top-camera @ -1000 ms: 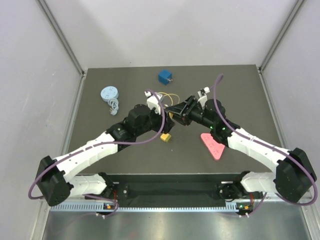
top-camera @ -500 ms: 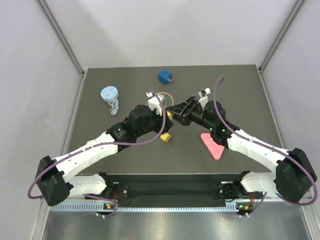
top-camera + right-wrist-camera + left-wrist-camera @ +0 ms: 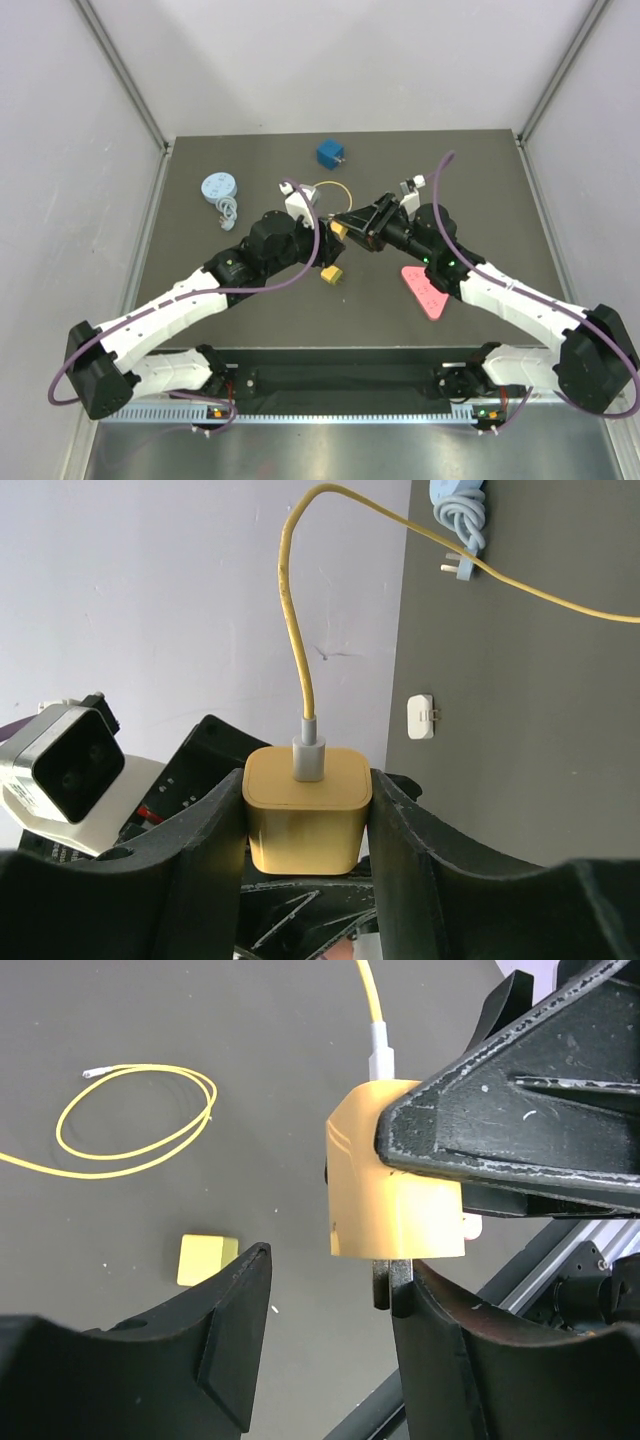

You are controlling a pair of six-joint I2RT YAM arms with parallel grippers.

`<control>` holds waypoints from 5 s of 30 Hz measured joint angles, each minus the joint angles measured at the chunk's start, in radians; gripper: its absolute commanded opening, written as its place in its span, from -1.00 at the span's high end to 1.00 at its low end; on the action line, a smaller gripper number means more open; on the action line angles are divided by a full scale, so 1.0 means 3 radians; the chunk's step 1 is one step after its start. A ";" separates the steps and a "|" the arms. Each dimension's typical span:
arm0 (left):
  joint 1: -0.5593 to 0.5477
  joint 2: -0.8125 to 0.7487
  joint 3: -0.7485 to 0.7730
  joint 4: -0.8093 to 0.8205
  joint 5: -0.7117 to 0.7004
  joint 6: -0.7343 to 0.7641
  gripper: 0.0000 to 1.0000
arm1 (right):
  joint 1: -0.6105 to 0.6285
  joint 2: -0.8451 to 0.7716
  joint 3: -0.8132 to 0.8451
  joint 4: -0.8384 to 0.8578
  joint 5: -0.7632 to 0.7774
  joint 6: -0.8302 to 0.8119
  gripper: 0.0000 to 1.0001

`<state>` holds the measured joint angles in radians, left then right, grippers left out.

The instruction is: Insert the plug

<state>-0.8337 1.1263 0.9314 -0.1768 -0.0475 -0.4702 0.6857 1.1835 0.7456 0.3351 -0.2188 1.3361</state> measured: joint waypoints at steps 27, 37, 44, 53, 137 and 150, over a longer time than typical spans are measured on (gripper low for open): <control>0.0031 -0.0140 -0.0061 0.0329 0.0020 -0.0108 -0.07 | 0.0020 -0.0011 -0.0234 0.0086 0.0062 0.0099 0.37; 0.0043 -0.0109 -0.0164 0.0420 0.0094 -0.0187 -0.07 | 0.0050 -0.0015 -0.0261 0.0084 0.0090 0.0135 0.32; 0.0039 -0.0072 -0.0167 0.0460 0.0174 -0.0148 0.94 | 0.0080 -0.0014 -0.0263 0.0052 0.0137 0.0122 -0.10; 0.0042 -0.0123 -0.0169 0.0425 0.0586 -0.0238 1.00 | 0.0108 -0.0308 -0.0520 0.0202 0.0008 -0.0175 -0.82; 0.0890 0.0118 0.0083 0.0493 0.2160 -0.0860 -0.69 | -0.0219 -0.1130 0.0135 -0.1629 -0.0226 -0.2964 1.00; 0.0923 -0.0135 0.0018 -0.0484 0.0449 -0.0167 -0.72 | -0.1446 0.1792 0.3990 -0.2618 0.0290 -0.3778 1.00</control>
<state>-0.5568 1.0859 0.9367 -0.3222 0.0872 -0.5201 0.2520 1.7210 1.9427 -0.4503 -0.1318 0.2028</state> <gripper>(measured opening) 0.861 0.314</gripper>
